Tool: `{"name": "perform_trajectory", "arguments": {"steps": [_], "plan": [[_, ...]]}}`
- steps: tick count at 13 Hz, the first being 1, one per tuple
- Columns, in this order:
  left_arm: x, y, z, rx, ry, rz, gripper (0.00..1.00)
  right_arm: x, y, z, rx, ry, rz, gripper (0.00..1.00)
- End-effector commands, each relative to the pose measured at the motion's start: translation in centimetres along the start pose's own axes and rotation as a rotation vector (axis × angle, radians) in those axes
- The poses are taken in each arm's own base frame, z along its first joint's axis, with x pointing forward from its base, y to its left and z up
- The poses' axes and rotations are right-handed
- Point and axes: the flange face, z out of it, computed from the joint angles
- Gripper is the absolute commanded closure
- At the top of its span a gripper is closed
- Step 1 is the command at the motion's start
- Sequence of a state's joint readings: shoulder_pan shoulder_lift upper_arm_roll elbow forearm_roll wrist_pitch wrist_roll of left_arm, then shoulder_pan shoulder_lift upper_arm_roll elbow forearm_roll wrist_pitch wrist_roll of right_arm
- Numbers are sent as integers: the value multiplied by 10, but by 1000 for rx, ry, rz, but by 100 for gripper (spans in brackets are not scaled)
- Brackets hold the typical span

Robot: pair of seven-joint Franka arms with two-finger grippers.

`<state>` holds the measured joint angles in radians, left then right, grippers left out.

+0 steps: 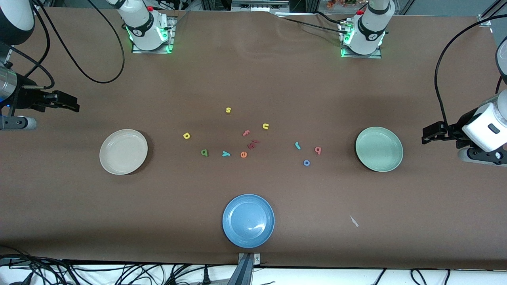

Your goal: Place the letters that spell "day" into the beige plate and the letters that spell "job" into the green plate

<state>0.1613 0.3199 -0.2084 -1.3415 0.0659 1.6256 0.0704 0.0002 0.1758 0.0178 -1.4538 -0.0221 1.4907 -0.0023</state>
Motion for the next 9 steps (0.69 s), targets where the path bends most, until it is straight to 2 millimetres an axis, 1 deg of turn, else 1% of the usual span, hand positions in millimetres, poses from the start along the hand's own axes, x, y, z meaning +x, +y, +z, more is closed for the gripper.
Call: {"name": "perform_trajectory", "arguments": {"steps": [1,7,9], "plan": [[-2,0,-2,7,-3,-4,0,1,-2,-1,-18,9,2,0],[-1,0,2,6,-9,-2,0,0,-2,0,-18,4,3,0],[0,-4,5,4,-15,3,0,0,-2,1,-18,3,2,0]]}}
